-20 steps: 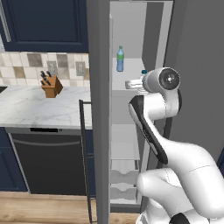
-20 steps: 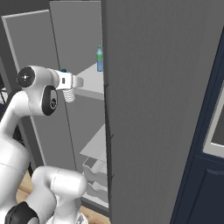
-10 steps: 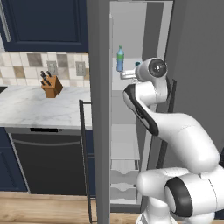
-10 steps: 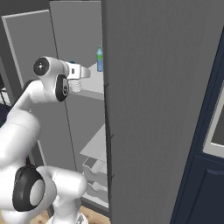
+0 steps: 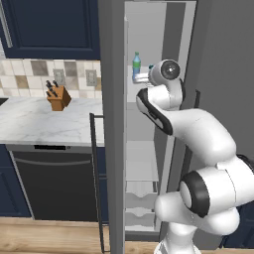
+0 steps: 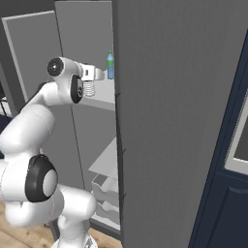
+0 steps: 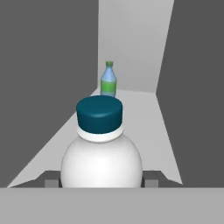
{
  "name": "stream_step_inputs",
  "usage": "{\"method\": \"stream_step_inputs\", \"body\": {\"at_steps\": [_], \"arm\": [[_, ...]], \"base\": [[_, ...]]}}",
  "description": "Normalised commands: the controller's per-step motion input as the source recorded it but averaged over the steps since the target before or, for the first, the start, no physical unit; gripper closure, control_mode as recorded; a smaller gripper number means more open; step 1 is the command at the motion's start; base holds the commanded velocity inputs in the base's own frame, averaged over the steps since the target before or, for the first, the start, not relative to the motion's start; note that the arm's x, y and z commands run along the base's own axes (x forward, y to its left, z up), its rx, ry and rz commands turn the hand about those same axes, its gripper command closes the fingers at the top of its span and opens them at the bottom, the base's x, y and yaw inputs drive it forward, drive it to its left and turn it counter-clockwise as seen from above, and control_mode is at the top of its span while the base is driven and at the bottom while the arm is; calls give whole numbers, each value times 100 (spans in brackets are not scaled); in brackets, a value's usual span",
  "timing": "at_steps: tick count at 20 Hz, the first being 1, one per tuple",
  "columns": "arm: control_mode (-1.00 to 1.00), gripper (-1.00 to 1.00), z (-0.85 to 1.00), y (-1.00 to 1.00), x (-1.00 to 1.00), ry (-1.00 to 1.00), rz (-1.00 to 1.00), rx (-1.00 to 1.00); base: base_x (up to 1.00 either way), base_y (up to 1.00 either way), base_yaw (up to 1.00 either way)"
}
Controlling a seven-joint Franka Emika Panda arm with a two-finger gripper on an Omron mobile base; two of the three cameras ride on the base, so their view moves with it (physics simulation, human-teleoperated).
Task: Take the bottled waters from the counter and place them in the freezer to freeze. Close the freezer door after placing the bottles.
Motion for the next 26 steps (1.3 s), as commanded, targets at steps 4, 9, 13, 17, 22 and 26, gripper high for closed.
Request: {"method": "stream_step_inputs", "body": {"at_steps": [4,9,13,17,22,26], "arm": [[-100,100,0,0,44,0,0,0],[-100,100,-8,0,32,0,0,0],[-100,100,-29,-3,16,1,0,0],[-100,100,-27,-2,7,0,0,0],[-100,100,-22,0,5,0,0,0],[-100,100,-21,0,9,0,0,0]], "base": [[0,0,0],[0,0,0],[0,0,0],[0,0,0],[0,0,0],[0,0,0]]}}
